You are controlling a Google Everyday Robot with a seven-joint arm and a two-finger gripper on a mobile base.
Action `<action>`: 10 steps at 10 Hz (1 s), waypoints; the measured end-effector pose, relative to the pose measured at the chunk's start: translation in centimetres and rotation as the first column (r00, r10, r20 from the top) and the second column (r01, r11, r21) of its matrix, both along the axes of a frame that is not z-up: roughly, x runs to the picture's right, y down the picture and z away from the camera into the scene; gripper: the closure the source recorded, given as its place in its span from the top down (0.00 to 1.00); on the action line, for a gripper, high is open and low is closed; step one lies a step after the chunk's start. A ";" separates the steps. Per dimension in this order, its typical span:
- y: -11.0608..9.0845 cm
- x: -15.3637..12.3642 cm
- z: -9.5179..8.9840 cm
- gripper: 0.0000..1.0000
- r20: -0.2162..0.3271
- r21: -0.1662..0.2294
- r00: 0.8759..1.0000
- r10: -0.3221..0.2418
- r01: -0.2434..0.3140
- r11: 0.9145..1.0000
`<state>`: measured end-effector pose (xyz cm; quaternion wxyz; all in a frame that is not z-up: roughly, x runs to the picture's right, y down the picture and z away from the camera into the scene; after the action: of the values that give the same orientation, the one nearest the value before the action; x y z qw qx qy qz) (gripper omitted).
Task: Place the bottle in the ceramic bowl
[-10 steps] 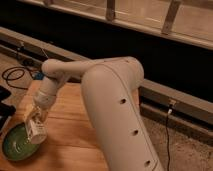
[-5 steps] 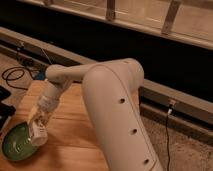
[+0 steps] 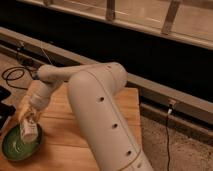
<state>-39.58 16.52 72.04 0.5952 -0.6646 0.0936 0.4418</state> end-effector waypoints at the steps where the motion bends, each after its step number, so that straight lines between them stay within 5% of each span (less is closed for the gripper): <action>1: 0.7 -0.7 0.0 0.00 0.000 -0.008 1.000 -0.022 0.022 1.000; 6: 3.5 0.3 -0.2 0.05 -0.076 -0.064 0.993 -0.094 0.090 0.994; 10: 3.5 0.4 -0.2 0.41 -0.078 -0.064 0.992 -0.095 0.090 0.994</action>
<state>-39.19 20.05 71.88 0.5905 -0.6588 0.1615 0.4373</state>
